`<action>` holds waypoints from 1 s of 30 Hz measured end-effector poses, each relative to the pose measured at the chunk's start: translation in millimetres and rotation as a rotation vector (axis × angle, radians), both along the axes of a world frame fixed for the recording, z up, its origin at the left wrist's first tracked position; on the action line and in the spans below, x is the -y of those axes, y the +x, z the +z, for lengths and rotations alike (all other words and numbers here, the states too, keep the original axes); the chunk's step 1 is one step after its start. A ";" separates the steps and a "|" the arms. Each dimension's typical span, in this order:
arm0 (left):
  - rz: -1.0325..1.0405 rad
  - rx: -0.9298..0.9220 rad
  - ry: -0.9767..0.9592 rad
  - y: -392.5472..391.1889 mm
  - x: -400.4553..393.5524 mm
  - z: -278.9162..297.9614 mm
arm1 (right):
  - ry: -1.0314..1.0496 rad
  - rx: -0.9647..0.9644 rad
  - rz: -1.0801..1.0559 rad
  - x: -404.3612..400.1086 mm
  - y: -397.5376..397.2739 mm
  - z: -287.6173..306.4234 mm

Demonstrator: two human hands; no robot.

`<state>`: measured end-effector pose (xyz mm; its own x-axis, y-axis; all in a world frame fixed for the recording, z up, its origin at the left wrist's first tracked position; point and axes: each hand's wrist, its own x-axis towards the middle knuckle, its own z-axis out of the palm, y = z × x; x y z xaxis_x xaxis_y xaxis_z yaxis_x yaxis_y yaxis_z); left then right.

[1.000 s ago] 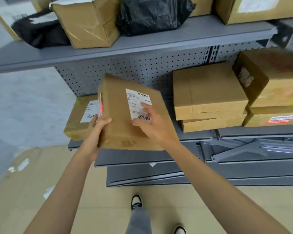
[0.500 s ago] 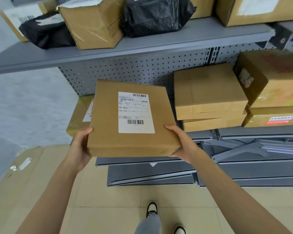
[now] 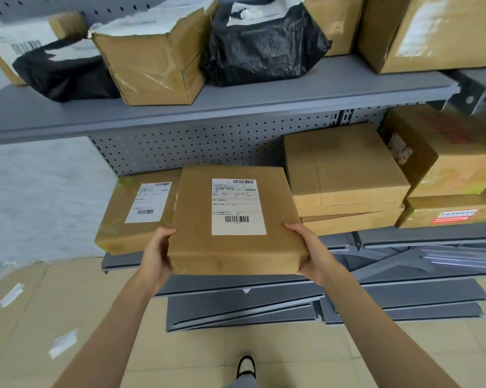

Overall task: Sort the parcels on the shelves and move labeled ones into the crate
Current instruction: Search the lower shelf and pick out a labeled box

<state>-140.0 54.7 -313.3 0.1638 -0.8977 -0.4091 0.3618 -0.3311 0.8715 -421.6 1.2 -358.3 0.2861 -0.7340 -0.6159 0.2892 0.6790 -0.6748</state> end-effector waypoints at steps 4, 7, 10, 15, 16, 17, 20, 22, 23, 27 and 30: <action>-0.048 -0.042 0.047 -8.5 13.6 -20.1 | 0.009 0.005 -0.061 0.3 -15.9 -11.7; -0.096 -0.074 0.117 -20.5 19.4 -38.3 | 0.046 -0.008 -0.119 -0.1 -30.9 -24.8; -0.180 -0.108 0.137 -26.3 25.0 -55.2 | 0.054 -0.036 -0.185 0.9 -38.3 -35.7; -0.296 -0.068 0.165 -12.0 40.3 -70.4 | 0.041 -0.054 -0.234 4.3 -30.5 -43.0; -0.329 -0.062 0.177 -9.5 42.4 -70.6 | 0.047 -0.055 -0.253 4.6 -28.8 -44.9; -0.358 -0.059 0.187 -7.4 44.5 -71.1 | 0.055 -0.057 -0.270 4.5 -27.4 -46.3; -0.433 -0.013 0.180 -2.1 48.8 -80.7 | 0.055 -0.057 -0.313 3.9 -27.5 -50.4; -0.454 -0.008 0.179 -2.6 49.8 -88.3 | 0.029 -0.044 -0.338 2.7 -30.6 -51.7; -0.466 0.000 0.185 -3.5 49.8 -90.5 | 0.021 -0.040 -0.349 1.8 -31.9 -51.4; -0.508 0.028 0.167 -11.4 54.7 -88.7 | 0.017 -0.056 -0.409 1.3 -34.5 -49.9; -0.516 0.005 0.134 -16.6 66.6 -80.9 | 0.015 -0.068 -0.437 5.1 -35.8 -45.4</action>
<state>-156.7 -11.9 -394.2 -0.2833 -0.8020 -0.5259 0.1188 -0.5735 0.8106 -457.4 -3.9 -403.7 -0.0902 -0.7677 -0.6344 0.5068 0.5129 -0.6929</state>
